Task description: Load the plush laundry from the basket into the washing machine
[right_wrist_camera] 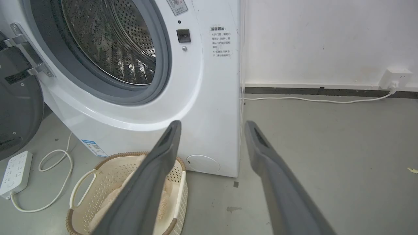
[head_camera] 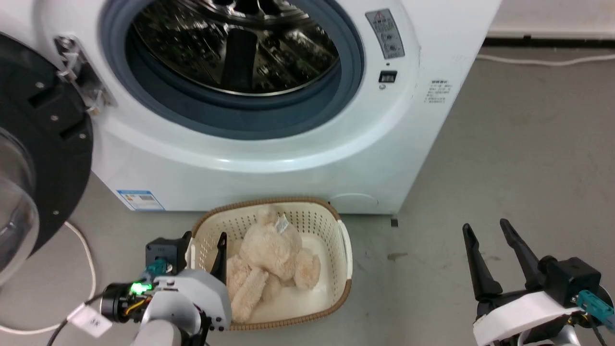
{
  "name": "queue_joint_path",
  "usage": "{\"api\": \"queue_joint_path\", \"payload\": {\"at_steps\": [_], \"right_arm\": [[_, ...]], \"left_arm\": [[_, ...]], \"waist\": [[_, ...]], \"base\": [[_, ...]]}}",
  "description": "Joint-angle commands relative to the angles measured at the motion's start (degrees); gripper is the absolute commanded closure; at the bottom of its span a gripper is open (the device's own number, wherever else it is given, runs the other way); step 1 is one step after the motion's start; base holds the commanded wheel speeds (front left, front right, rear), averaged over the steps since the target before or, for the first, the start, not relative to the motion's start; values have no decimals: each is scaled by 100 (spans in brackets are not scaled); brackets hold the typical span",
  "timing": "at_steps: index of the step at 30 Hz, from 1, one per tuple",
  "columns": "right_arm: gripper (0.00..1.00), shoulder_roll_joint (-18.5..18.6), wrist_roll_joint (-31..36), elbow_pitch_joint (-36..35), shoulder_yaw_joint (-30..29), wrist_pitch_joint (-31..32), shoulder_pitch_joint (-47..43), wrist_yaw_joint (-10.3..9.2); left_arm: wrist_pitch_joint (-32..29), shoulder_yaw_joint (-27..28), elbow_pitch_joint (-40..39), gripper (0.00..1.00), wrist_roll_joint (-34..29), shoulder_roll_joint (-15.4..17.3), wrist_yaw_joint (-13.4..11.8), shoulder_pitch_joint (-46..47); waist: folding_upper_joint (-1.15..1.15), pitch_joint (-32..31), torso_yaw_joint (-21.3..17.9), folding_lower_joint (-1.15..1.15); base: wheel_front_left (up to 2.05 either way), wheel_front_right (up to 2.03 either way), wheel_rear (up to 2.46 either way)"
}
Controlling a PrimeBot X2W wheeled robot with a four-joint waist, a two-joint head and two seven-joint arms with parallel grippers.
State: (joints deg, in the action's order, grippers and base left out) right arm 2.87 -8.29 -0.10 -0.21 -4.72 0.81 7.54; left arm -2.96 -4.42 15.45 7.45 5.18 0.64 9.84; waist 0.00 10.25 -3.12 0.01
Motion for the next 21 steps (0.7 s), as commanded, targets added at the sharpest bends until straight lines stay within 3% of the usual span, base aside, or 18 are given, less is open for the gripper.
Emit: {"api": "queue_joint_path", "payload": {"at_steps": [1, 21], "right_arm": [[0, 0, -104, -44, -12, -62, 115, -2], [0, 0, -587, -275, -36, -304, 267, -3]], "left_arm": [[-70, -40, 160, 0, 81, 69, -20, 191], [-1115, -656, 1460, 0, 174, 330, 18, 1324]], "waist": [[0, 175, -57, -1], [0, 1295, -387, -1]], "base": [[0, 0, 0], [0, 0, 0]]}}
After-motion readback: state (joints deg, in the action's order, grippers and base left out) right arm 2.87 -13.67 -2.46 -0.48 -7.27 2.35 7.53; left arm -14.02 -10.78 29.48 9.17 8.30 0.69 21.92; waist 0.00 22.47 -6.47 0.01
